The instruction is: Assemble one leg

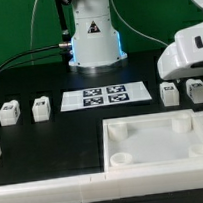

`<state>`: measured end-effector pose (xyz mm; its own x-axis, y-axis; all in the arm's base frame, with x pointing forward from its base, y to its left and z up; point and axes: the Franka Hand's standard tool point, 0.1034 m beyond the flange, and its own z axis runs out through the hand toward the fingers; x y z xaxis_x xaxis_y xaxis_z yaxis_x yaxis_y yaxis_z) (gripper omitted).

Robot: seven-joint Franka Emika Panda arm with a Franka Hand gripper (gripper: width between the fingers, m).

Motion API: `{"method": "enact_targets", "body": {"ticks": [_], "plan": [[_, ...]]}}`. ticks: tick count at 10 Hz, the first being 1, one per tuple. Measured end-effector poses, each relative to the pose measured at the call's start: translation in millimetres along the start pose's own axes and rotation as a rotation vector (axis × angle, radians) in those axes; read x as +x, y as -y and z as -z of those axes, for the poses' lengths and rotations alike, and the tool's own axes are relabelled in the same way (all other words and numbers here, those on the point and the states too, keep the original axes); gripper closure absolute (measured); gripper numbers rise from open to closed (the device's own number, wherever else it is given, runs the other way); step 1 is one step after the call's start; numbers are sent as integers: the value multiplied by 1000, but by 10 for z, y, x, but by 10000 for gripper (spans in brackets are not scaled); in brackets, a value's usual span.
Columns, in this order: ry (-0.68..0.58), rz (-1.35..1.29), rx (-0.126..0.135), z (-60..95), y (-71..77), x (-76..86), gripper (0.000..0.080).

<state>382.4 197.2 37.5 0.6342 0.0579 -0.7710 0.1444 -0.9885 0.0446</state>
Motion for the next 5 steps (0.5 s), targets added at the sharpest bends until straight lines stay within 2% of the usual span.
{"method": "enact_targets", "body": {"ticks": [1, 5], "plan": [[28, 2, 2, -8, 19, 67, 151], [25, 4, 4, -24, 30, 91, 151]]}}
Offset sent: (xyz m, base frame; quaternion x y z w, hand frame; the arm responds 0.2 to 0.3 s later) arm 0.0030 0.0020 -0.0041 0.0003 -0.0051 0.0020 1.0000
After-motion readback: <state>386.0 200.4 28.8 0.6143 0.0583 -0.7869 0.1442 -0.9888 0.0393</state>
